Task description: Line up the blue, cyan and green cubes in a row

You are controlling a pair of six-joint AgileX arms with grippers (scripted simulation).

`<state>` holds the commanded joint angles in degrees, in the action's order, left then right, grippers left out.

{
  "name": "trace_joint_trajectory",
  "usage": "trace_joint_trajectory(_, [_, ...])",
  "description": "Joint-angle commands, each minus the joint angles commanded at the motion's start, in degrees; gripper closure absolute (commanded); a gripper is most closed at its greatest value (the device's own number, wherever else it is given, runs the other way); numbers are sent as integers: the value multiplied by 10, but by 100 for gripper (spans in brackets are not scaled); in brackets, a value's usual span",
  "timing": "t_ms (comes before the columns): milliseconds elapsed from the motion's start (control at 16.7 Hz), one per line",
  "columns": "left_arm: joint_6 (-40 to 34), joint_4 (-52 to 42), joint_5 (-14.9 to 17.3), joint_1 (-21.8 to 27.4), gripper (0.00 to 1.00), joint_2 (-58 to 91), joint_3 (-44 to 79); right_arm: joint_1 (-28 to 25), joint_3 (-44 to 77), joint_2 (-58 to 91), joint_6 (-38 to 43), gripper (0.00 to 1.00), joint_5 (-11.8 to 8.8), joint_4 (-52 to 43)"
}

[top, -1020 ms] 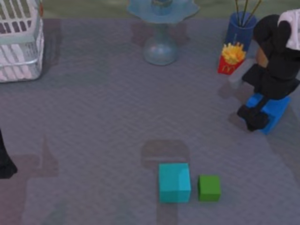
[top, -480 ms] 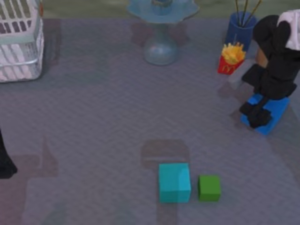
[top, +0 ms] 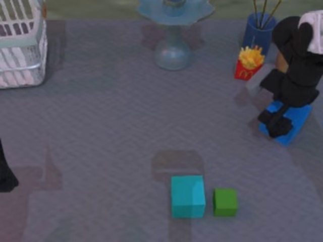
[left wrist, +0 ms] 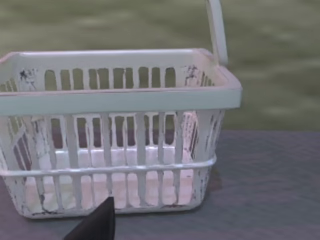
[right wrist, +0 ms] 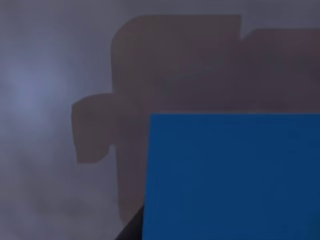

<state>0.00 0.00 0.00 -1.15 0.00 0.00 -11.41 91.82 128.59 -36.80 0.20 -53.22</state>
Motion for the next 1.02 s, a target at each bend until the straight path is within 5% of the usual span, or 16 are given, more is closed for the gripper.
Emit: trace_joint_trajectory(1020, [0,0,0,0,0,0,0,-1,92,-46,1,100,-1,-138])
